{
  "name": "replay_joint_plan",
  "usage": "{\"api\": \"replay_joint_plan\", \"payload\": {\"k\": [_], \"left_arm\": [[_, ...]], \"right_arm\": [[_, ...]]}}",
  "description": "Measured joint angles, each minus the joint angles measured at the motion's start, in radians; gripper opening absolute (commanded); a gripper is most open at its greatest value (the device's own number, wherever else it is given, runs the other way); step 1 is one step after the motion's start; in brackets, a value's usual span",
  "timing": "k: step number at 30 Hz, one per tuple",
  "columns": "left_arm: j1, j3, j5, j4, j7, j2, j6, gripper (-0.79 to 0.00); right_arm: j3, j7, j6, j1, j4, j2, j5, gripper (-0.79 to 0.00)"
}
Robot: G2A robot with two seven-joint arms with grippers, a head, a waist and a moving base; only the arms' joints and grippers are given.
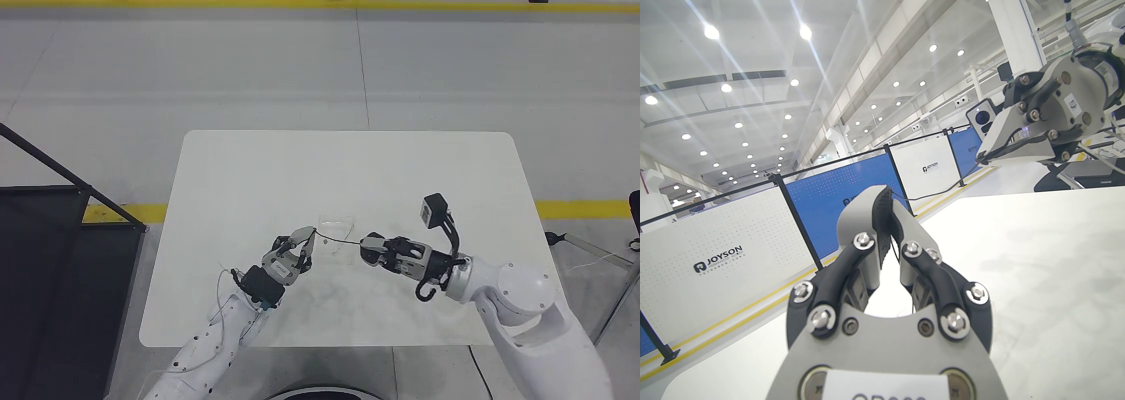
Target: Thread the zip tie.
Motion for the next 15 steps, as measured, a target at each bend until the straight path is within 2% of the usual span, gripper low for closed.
{"api": "replay_joint_plan", "payload": {"k": [15], "left_arm": [[0.0, 0.0, 0.0, 0.0, 0.0, 0.0, 0.0, -0.785]], "right_arm": [[0.013, -0.013, -0.085, -0.024, 0.012, -0.005, 0.063, -0.785]]}}
